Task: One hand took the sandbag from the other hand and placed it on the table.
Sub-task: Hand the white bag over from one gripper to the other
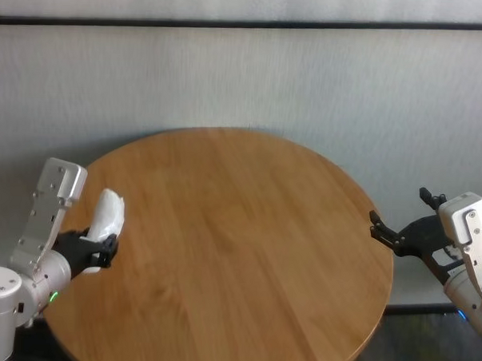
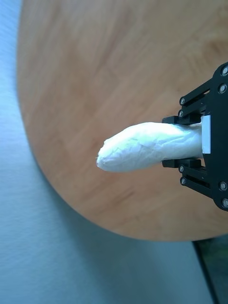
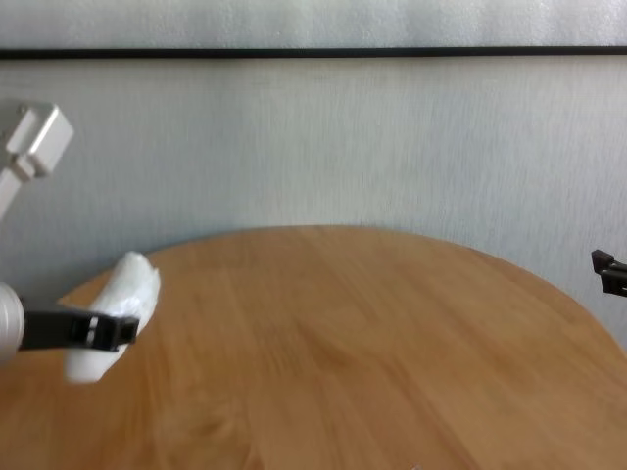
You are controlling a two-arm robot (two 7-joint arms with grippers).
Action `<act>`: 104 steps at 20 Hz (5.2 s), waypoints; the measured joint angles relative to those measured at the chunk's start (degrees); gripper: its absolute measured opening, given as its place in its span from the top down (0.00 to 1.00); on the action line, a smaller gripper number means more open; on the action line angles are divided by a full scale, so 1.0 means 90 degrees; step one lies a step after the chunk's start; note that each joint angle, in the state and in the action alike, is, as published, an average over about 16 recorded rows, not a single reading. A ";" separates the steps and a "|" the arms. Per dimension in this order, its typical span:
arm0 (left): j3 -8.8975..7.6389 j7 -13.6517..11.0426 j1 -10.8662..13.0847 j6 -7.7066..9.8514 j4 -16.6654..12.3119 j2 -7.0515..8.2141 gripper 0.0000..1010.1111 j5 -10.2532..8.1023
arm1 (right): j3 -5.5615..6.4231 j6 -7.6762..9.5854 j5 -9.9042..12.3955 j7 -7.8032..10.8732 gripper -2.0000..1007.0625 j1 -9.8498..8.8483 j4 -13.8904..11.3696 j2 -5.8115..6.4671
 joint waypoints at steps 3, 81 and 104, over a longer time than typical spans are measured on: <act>-0.0049 -0.0218 0.0051 -0.0231 -0.0098 0.0008 0.59 -0.0061 | 0.0000 0.0000 0.0000 0.0000 0.01 0.0000 0.0000 0.0000; 0.1239 -0.2411 -0.0470 -0.2211 -0.0657 0.0463 0.59 -0.1042 | 0.0000 0.0000 0.0000 0.0000 0.01 0.0000 0.0000 0.0000; 0.1230 -0.2416 -0.0476 -0.2210 -0.0643 0.0456 0.59 -0.1038 | 0.0003 -0.0056 -0.0070 0.0039 0.01 -0.0024 -0.0024 -0.0010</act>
